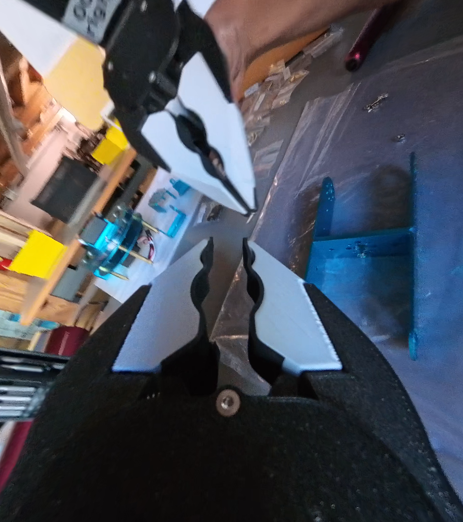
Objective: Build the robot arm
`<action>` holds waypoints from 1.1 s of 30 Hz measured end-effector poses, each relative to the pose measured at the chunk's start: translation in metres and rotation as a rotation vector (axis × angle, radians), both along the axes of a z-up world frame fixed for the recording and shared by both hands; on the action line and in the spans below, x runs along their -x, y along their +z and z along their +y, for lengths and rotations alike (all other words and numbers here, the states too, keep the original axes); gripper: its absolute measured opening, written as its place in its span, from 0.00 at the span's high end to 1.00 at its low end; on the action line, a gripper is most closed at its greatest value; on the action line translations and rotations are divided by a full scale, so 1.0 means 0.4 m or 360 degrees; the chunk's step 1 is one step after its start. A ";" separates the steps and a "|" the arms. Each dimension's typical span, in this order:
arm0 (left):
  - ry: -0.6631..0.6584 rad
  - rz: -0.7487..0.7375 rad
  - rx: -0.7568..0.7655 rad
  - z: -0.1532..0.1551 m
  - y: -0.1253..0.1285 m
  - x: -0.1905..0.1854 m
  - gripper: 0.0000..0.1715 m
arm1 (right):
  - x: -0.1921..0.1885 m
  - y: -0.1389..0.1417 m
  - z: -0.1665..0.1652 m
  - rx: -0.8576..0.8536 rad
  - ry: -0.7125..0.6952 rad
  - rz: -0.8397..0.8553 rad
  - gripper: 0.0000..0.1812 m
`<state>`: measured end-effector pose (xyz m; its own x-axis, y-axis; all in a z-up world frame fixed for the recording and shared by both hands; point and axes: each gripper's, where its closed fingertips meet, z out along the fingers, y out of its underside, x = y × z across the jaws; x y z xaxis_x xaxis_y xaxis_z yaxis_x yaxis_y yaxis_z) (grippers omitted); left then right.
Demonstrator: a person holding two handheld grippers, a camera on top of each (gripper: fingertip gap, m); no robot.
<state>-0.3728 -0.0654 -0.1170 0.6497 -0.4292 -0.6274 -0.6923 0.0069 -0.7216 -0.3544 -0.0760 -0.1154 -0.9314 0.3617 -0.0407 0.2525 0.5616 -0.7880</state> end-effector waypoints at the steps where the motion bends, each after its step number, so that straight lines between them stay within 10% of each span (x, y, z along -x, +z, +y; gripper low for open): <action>1: -0.0022 0.0036 -0.0057 -0.004 0.007 -0.009 0.88 | 0.002 0.012 -0.002 0.0044 -0.0001 0.0017 1.00; 25: 0.0057 0.0525 -0.0537 -0.007 0.042 -0.026 0.99 | 0.014 0.042 -0.012 0.0252 -0.0018 0.0000 1.00; 33: 0.0410 0.0380 -0.0567 0.024 0.101 0.084 1.00 | 0.132 0.154 0.029 0.0103 -0.0475 0.0585 0.85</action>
